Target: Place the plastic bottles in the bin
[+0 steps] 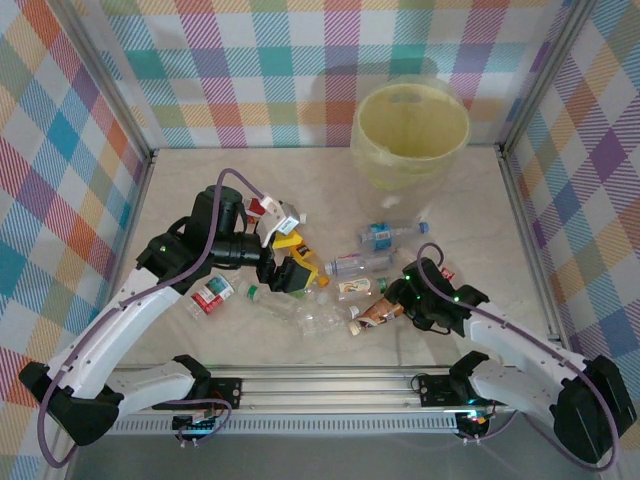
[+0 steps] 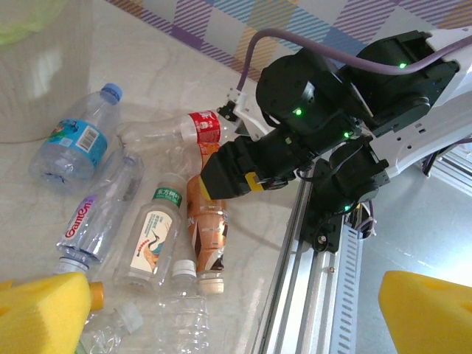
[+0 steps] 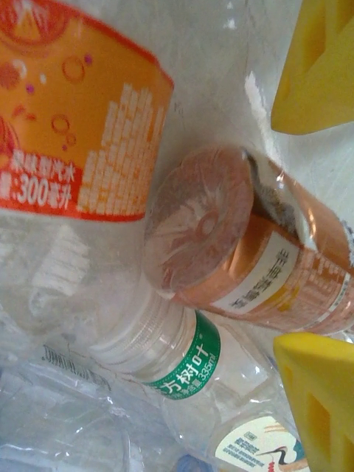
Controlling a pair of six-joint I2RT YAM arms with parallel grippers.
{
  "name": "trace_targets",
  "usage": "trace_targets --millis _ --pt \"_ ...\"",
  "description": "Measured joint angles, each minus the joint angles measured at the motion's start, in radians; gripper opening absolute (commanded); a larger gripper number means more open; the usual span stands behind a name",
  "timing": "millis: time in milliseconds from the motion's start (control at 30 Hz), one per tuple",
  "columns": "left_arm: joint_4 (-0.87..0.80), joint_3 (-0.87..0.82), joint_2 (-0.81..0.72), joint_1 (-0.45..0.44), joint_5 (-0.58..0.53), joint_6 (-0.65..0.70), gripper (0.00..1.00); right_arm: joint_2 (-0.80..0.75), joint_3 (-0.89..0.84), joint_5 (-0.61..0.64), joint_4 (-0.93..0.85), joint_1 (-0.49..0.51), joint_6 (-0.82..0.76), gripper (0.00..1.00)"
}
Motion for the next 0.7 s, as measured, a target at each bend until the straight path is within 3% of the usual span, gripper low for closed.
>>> trace_targets --millis 367,700 --pt "0.01 0.0 0.019 0.0 0.0 0.0 1.0 0.111 -0.043 -0.018 0.147 0.019 0.023 0.7" --pt "0.01 0.0 0.019 0.0 0.0 0.0 1.0 0.12 -0.069 -0.016 0.192 0.02 0.036 0.62"
